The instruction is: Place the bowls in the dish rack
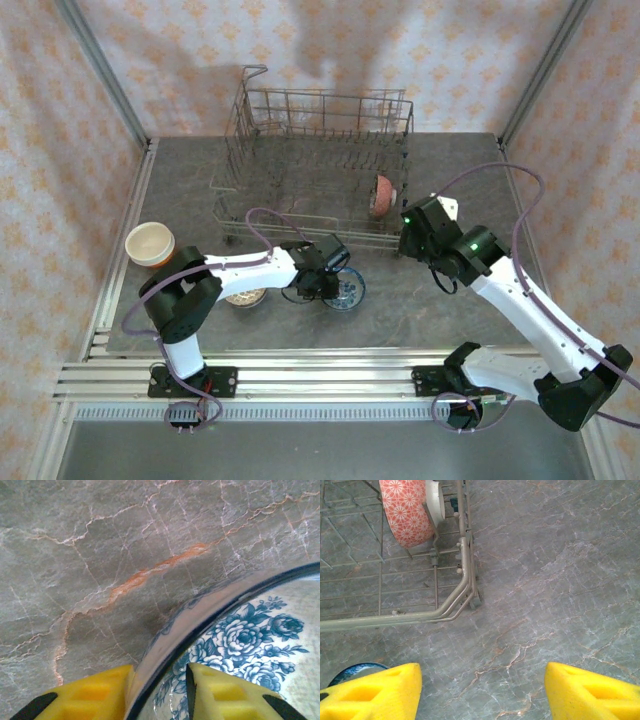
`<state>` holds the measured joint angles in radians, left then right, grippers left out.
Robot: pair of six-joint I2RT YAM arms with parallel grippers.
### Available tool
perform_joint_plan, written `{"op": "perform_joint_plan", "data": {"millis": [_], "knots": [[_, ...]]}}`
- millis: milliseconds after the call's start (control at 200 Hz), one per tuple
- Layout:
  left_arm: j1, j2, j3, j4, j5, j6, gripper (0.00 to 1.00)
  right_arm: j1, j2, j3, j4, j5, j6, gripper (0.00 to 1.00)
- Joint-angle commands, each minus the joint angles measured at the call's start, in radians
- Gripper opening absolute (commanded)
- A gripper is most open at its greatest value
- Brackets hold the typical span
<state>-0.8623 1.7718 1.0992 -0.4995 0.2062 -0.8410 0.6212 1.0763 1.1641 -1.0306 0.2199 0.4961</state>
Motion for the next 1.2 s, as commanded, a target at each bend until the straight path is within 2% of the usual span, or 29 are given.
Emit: {"op": "perform_joint_plan", "data": {"millis": [0, 535, 791, 896, 1046, 1196], "knots": [[-0.001, 0.021, 0.027, -0.002, 0.009, 0.0, 0.29, 0.005, -0.003, -0.009, 0.01, 0.032, 0.002, 0.66], [-0.003, -0.023, 0.005, 0.001, 0.016, -0.004, 0.15, 0.005, -0.002, -0.007, -0.014, 0.067, 0.039, 0.66], [-0.021, -0.114, 0.012, -0.029, -0.002, -0.001, 0.08, 0.005, -0.003, -0.003, -0.021, 0.04, 0.083, 0.64], [-0.025, -0.19, 0.011, -0.039, -0.02, -0.005, 0.07, 0.005, -0.003, 0.009, -0.051, -0.011, 0.08, 0.61], [-0.027, -0.282, 0.049, -0.056, -0.024, -0.003, 0.06, 0.008, -0.045, -0.005, -0.02, -0.187, 0.031, 0.55], [-0.032, -0.305, 0.13, -0.1, -0.024, 0.024, 0.05, 0.008, -0.09, -0.024, 0.01, -0.25, 0.035, 0.52]]}}
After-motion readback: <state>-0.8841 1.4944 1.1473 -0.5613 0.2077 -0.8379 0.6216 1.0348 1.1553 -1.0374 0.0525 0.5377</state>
